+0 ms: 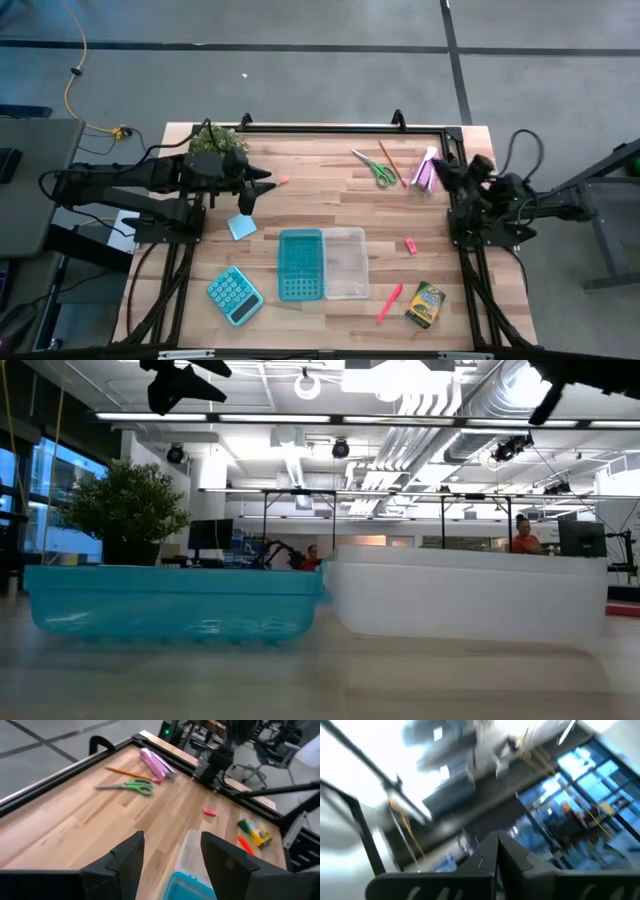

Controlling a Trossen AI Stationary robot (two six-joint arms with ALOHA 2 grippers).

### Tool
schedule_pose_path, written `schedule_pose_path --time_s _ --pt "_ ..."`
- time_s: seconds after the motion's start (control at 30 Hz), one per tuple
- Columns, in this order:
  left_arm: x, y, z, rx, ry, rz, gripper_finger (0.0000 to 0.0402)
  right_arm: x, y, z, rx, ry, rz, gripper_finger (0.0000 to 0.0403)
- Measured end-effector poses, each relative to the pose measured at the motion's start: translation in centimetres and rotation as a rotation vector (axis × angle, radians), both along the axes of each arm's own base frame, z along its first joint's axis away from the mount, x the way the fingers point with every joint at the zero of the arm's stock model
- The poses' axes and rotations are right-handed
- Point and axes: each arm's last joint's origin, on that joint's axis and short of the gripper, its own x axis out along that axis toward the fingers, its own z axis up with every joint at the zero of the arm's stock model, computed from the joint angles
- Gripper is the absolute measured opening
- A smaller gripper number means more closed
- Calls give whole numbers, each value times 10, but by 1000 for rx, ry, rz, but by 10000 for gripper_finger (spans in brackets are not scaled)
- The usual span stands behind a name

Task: Pack school essentials
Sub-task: Put the blue pencil into the blue supply box

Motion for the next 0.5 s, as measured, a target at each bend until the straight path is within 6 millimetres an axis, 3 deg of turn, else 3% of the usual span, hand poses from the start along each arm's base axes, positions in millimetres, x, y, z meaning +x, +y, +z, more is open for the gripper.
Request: schedule_pose_path --time_s 0.2,0.5 --pt "3 -1 7 64 -56 -96 186 26 2 9 -71 275 0 0" --pt "5 0 14 120 -121 -92 186 44 2 18 -42 366 4 0"
